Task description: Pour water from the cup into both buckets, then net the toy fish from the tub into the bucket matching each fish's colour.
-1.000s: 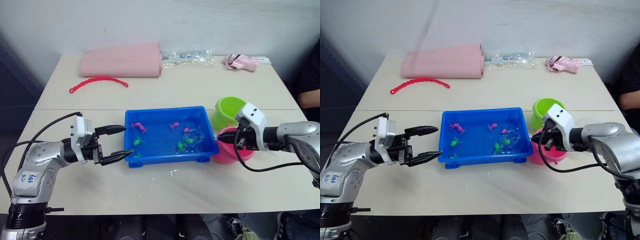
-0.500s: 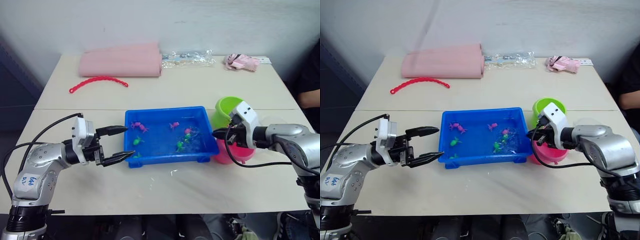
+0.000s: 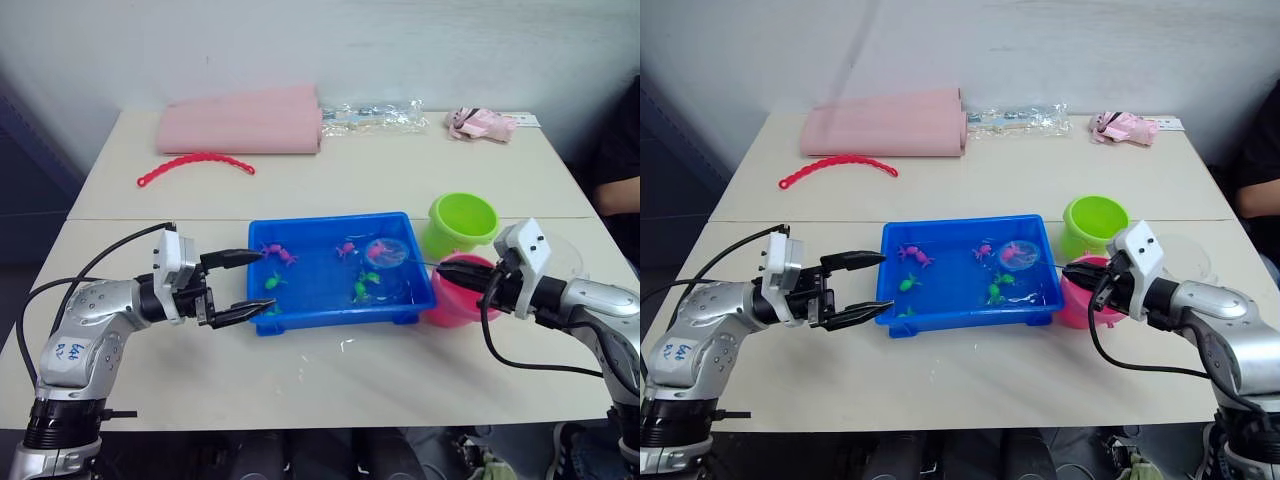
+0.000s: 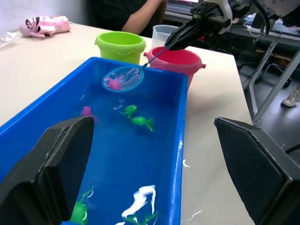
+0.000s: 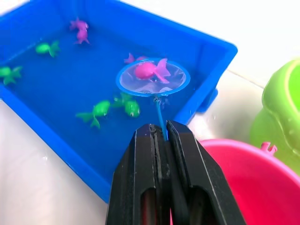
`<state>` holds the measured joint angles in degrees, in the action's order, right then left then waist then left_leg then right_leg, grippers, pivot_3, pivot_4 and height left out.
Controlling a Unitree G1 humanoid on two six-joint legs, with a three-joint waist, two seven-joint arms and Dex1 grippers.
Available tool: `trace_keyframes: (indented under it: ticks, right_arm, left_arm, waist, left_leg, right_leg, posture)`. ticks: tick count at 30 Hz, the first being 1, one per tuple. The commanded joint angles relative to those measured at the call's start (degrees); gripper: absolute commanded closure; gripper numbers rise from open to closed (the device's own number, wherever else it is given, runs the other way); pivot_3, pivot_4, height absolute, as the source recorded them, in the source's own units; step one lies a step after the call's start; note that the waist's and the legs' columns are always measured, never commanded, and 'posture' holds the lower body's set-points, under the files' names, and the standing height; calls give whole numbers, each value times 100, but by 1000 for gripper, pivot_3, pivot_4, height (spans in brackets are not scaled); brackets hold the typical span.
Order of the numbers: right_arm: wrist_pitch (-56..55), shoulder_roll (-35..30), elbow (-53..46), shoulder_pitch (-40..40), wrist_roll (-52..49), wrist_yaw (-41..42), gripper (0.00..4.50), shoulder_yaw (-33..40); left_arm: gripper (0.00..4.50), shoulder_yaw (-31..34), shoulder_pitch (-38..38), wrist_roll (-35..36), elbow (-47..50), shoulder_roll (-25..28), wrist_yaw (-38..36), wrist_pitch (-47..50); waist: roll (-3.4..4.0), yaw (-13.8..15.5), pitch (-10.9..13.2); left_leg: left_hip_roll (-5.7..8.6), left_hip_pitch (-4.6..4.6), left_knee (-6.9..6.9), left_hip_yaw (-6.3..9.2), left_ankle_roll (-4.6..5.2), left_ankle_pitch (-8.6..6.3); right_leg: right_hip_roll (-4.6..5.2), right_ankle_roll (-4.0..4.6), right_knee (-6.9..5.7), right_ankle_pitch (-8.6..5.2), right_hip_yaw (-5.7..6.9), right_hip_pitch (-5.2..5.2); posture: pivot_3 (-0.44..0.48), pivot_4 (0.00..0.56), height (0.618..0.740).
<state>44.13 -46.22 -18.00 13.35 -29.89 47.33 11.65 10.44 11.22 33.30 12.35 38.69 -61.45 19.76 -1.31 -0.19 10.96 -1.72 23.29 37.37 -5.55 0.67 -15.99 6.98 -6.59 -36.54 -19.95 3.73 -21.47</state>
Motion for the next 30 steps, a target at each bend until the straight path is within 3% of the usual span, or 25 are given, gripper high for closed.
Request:
trace_keyframes:
  ticks: [1, 15, 21, 30]
  right_arm:
    - [-1099, 330, -521, -749, -148, 180, 4500, 898]
    - [-2576, 756, -1214, -3003, -158, 693, 4500, 3402]
    - [-4596, 937, -580, -3558, 716, 992, 4500, 3539]
    - [-7640, 242, 997, -3539, 2812, 652, 4500, 3302]
  left_arm:
    - [20, -249, 451, -2, -224, -30, -263, -106]
    - [20, -733, 1237, 176, -591, -543, -385, 135]
    - [20, -881, 1387, 114, -801, -693, -549, 53]
    - [20, -967, 1461, 76, -868, -826, -564, 12]
  waist:
    - [0, 7, 0]
    - [3, 107, -2]
    - [4, 69, -3]
    - [4, 19, -3]
  left_leg:
    - [0, 0, -1, 1, 0, 0]
    - [-6, -7, 4, 6, -3, 4]
    - [-6, -20, 4, 0, -6, 6]
    - [-4, -24, 5, 1, -10, 9]
  right_leg:
    - [-1, 0, 0, 0, 0, 0]
    - [-30, -2, 2, 1, -9, 14]
    - [-34, -5, -3, 3, -19, 18]
    - [-34, -5, -3, 3, -21, 21]
  posture:
    - [0, 150, 740]
    - [0, 150, 740]
    - [0, 150, 740]
    - [0, 150, 740]
